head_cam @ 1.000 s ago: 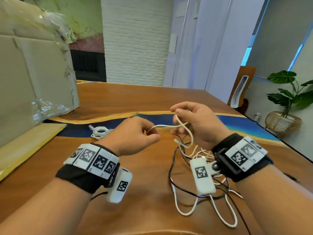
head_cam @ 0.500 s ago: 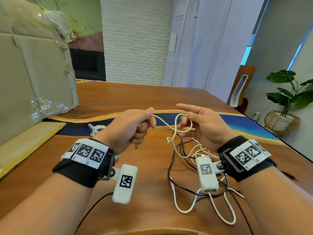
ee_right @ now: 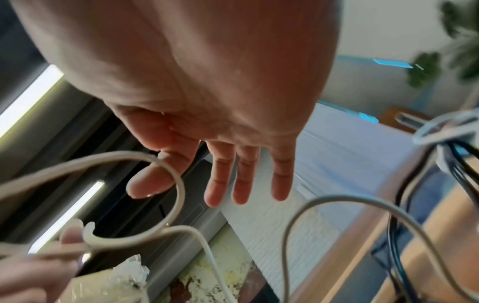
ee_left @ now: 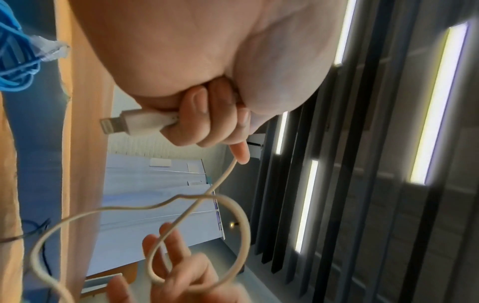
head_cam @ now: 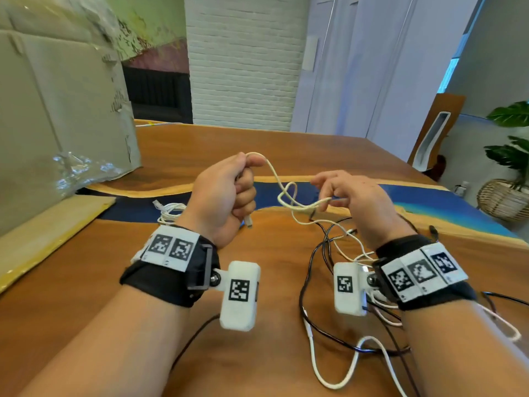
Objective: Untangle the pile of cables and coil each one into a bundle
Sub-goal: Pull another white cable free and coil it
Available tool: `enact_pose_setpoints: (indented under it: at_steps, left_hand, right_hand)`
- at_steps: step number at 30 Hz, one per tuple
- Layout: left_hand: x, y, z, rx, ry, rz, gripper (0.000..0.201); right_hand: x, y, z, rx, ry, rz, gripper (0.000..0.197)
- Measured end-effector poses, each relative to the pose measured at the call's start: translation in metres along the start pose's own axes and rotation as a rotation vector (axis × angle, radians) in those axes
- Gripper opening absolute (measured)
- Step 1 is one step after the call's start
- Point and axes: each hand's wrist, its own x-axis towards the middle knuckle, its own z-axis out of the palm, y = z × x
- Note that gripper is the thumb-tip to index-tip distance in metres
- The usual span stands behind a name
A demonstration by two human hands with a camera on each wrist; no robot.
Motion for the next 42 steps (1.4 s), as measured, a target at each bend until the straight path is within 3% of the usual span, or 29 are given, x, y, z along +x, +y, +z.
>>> enact_pose_setpoints:
  at_steps: [3,5,7,8,11,13,16,19,21,25,28,31,35,38,40,42]
  left_hand:
    - [0.006,-0.01,0.008,0.206,-0.064,0.053,0.037]
    - [0.008,-0.013,0.012,0.363,-0.101,0.088,0.038]
    - [0.01,-0.015,0.01,0.454,-0.114,0.117,0.039]
    - [0.011,-0.016,0.007,0.458,-0.114,0.124,0.039]
    - [0.01,-0.021,-0.001,0.378,-0.115,0.116,0.039]
    - [0.009,-0.025,-0.005,0.286,-0.096,0.096,0.038]
    - [0.009,-0.026,-0.011,0.126,-0.044,0.078,0.036]
    - [0.006,-0.025,-0.017,-0.028,0.018,0.021,0.036]
    - [0.005,-0.022,-0.021,-0.162,0.051,-0.009,0.036]
    - [0.005,-0.02,-0.025,-0.371,0.051,-0.029,0.036]
    - [0.004,-0.018,-0.023,-0.497,0.003,-0.04,0.033]
    - [0.003,-0.012,-0.021,-0.647,-0.003,-0.028,0.034]
    - [0.007,-0.011,-0.023,-0.762,0.137,0.044,0.032]
    - [0.01,-0.013,-0.026,-0.85,0.23,0.084,0.031]
    - [0.01,-0.015,-0.025,-0.818,0.259,0.106,0.032]
    - [0.007,-0.017,-0.019,-0.606,0.23,0.122,0.034]
  right_hand:
    - [0.011,0.006,0.011,-0.253,0.015,0.0,0.047]
    - [0.017,0.007,0.021,-0.481,-0.01,-0.047,0.032]
    - [0.018,0.009,0.031,-0.484,-0.066,-0.098,0.014]
    - [0.017,0.011,0.035,-0.407,-0.093,-0.106,0.004]
    - [0.012,0.015,0.036,-0.229,-0.214,-0.051,0.041]
    - [0.009,0.017,0.037,-0.139,-0.24,0.02,0.05]
    - [0.006,0.023,0.039,0.091,-0.046,0.113,0.043]
    - [0.001,0.025,0.036,0.581,0.093,0.238,0.047]
    - [-0.003,0.024,0.029,0.824,0.1,0.294,0.05]
    - [-0.008,0.028,0.019,0.863,-0.055,0.279,0.027]
    - [-0.008,0.034,0.017,0.772,-0.126,0.255,0.028]
    - [-0.007,0.033,0.019,0.463,-0.158,0.237,0.029]
    - [-0.013,0.017,0.032,-0.154,-0.29,0.115,0.027]
    - [-0.018,0.006,0.047,-0.343,-0.375,0.054,0.024]
    - [-0.022,0.0,0.054,-0.432,-0.389,0.024,0.022]
    - [-0.025,-0.002,0.058,-0.475,-0.405,0.001,0.021]
